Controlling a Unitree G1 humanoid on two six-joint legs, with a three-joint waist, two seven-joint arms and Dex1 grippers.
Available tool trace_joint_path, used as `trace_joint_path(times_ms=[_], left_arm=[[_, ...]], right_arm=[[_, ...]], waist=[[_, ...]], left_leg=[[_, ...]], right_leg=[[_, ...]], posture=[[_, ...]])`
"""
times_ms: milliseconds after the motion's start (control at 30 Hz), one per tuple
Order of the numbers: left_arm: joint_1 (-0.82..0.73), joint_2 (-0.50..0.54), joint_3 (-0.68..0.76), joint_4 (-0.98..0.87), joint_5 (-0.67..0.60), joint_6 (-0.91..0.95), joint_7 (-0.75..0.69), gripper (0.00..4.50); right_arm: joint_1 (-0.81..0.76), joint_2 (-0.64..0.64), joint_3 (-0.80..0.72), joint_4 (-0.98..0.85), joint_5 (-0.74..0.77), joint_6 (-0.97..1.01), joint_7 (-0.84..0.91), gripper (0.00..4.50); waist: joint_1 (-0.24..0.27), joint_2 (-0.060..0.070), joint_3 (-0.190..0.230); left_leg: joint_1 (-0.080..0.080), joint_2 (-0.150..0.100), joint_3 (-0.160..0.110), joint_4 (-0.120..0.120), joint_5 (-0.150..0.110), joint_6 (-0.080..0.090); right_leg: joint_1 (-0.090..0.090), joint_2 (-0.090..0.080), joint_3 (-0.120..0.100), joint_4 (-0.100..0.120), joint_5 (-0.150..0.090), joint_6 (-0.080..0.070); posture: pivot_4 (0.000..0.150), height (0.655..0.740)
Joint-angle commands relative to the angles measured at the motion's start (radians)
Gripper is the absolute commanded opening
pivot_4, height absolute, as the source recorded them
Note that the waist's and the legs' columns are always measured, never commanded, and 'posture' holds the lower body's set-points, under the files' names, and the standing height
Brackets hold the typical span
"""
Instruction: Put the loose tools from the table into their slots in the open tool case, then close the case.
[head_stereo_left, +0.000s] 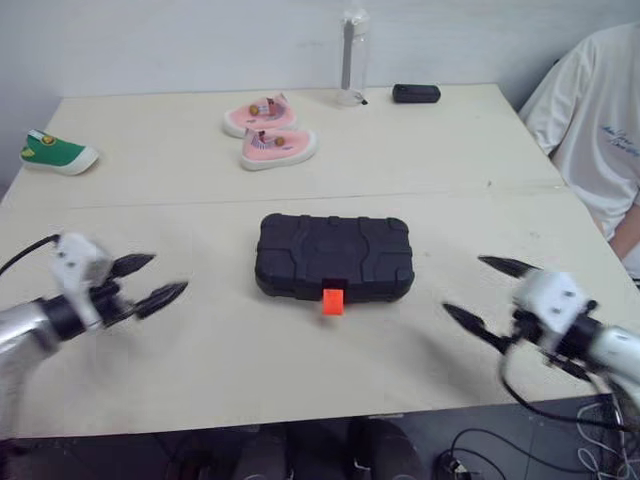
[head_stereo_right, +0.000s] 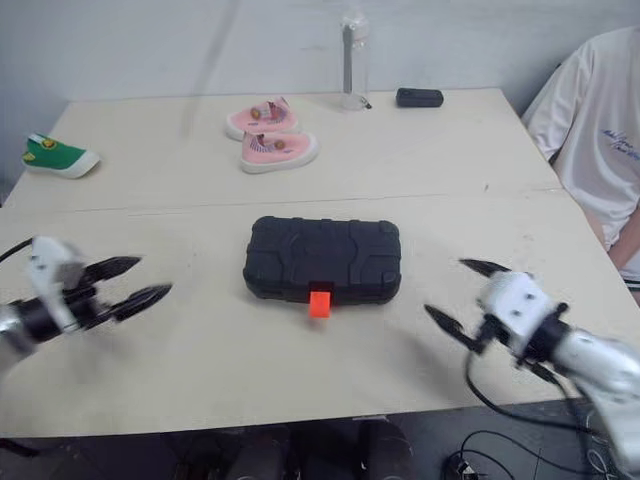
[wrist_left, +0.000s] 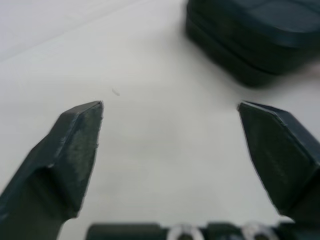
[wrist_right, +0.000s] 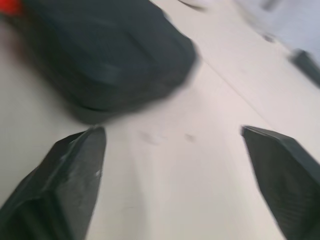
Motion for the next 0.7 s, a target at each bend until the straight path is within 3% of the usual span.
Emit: trace_joint_path(times_ms=[33, 200, 433, 533, 700], left_arm=[[-0.014, 0.100, 0.055, 0.036, -0.016, 0.016, -0.151, 4.42], [-0.186, 0.169, -0.075, 0.146, 0.052, -0.062, -0.239, 4.42], [-0.599, 0.043, -0.420, 0.408, 0.277, -0.231, -0.252, 4.42], [-0.802, -0.072, -0.566, 0.596, 0.424, -0.346, -0.236, 3.54], [-1.106, -0.271, -0.690, 1.033, 0.605, -0.544, -0.177, 1.24]], right_arm=[[0.030, -0.075, -0.220, -0.025, 0.239, 0.184, 0.162, 4.50], [0.004, -0.114, -0.275, 0.015, 0.283, 0.281, 0.223, 4.50], [-0.124, -0.078, -0.068, -0.080, 0.218, 0.293, 0.114, 4.50], [-0.166, -0.068, 0.050, -0.102, 0.162, 0.285, 0.097, 3.62], [-0.240, -0.039, 0.227, -0.083, 0.038, 0.267, 0.055, 1.11]], waist=[[0.013, 0.000, 0.000], [0.025, 0.001, 0.000], [0.019, 0.002, 0.001], [0.022, 0.001, 0.000], [0.028, -0.005, 0.000]], left_leg=[[0.002, 0.000, 0.000, 0.000, -0.004, 0.004], [0.006, 0.000, -0.001, -0.001, -0.007, 0.001], [-0.003, 0.000, 0.004, 0.000, 0.001, -0.005], [-0.004, -0.001, 0.005, 0.001, 0.002, -0.004], [-0.006, -0.002, 0.006, 0.002, 0.003, -0.002]], right_leg=[[0.002, 0.000, 0.000, 0.000, 0.000, 0.000], [0.004, -0.002, 0.001, 0.001, -0.003, -0.006], [-0.006, 0.002, 0.001, 0.010, -0.003, -0.006], [-0.008, 0.004, 0.002, 0.010, -0.003, -0.005], [-0.008, 0.010, 0.001, 0.009, 0.000, 0.000]], posture=[[0.150, 0.7316], [0.150, 0.7316], [0.150, 0.7316], [0.150, 0.7316], [0.150, 0.7316]])
